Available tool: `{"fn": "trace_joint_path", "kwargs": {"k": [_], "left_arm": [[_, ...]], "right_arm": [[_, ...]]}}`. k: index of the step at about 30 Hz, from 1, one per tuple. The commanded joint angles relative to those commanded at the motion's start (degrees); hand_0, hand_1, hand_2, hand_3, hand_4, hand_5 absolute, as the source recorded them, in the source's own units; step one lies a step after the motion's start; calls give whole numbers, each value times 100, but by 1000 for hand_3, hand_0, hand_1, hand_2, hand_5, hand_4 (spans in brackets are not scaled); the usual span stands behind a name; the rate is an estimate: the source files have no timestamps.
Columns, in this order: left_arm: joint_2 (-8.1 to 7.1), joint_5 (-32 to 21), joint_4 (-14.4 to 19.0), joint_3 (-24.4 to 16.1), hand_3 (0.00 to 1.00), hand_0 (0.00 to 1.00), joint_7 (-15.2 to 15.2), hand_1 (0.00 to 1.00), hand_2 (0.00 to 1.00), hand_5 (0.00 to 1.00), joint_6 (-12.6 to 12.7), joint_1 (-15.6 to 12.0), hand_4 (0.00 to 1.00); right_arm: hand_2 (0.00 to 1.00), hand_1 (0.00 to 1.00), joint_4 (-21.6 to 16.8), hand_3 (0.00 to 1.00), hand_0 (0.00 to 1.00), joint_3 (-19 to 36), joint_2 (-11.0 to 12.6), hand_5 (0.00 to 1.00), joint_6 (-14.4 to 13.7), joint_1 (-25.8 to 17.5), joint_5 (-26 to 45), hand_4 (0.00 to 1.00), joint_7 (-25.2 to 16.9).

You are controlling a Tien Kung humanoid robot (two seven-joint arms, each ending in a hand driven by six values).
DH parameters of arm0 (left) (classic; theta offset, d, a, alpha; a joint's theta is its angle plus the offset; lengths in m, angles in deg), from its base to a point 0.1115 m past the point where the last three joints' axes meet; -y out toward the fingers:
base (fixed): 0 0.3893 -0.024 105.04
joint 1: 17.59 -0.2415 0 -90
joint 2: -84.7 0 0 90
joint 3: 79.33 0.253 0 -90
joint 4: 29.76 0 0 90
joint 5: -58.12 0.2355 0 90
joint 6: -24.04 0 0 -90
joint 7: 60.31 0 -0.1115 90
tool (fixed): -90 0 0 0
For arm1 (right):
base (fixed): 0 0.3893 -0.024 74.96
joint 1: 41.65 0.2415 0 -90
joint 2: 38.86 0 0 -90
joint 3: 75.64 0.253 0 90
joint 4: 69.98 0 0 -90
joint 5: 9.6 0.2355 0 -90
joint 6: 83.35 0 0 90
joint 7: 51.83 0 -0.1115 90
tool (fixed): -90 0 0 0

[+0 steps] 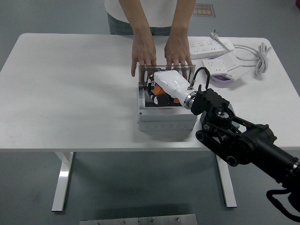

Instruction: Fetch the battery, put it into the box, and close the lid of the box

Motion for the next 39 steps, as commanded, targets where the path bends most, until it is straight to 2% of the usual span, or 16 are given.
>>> {"fn": "trace_joint_path", "kwargs": {"k": [15,32,33,38,39], "left_arm": [[-2,-11,-4,5,541,632,25,698,573,2,5,7,500],[-5,3,-1,0,541,632,27,698,573,2,8,-1,500],[-5,5,-1,-1,541,632,26,698,573,2,8,-1,500],[-8,22,2,-12,541,632,21,698,573,2,6,-5,500],[-8,25,3,-14,541,632,20,698,573,2,5,-5,500]], "right_arm": [[275,226,-41,317,227,-266,151,2,352,194,-51,136,76],[281,229,3,322,234,-145,188,2,441,212,207,154,-98],[401,268,5,475,288,-144,187,2,440,213,222,417,-104],[401,268,28,475,288,-150,188,2,433,208,295,417,-129],[490,357,33,558,339,-152,189,2,425,207,311,619,-138]]}}
